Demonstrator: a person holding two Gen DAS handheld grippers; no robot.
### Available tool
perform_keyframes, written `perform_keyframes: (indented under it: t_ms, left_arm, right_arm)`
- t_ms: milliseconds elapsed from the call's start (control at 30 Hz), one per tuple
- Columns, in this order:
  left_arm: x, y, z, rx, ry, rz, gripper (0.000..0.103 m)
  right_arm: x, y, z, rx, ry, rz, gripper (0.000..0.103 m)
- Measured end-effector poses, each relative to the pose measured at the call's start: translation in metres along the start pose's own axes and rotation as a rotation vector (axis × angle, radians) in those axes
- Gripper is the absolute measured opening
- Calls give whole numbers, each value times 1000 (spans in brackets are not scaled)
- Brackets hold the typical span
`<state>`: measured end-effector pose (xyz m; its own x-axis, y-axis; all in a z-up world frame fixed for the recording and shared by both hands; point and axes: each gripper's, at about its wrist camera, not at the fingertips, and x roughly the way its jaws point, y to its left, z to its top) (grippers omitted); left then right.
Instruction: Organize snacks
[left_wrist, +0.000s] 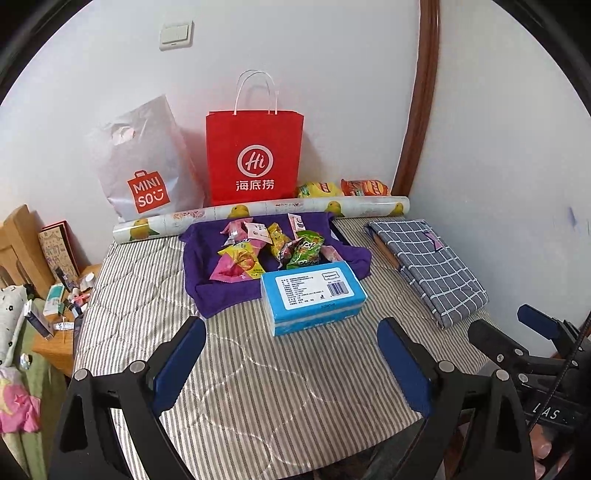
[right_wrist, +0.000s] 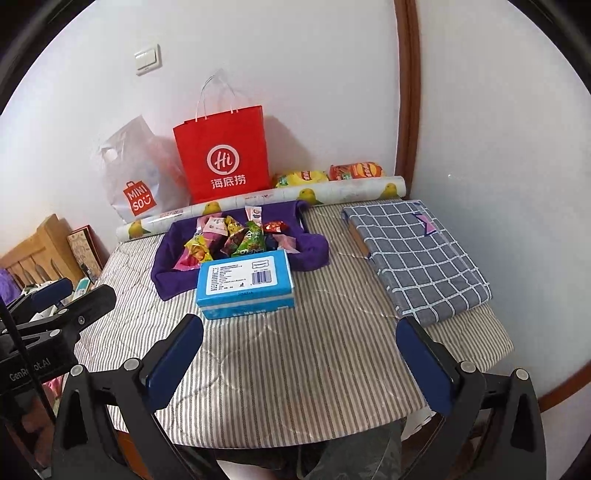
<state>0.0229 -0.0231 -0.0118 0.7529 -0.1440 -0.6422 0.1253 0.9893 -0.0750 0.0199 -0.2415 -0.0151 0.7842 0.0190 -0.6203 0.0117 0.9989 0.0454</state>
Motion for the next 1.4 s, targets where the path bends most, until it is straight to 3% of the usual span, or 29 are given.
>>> perform_keyframes:
  t_ms: [1400]
  left_arm:
    - [-9, -10, -6, 4, -3, -6, 94]
  right_arm:
    - [-17, -9, -9, 29, -42, 21, 102]
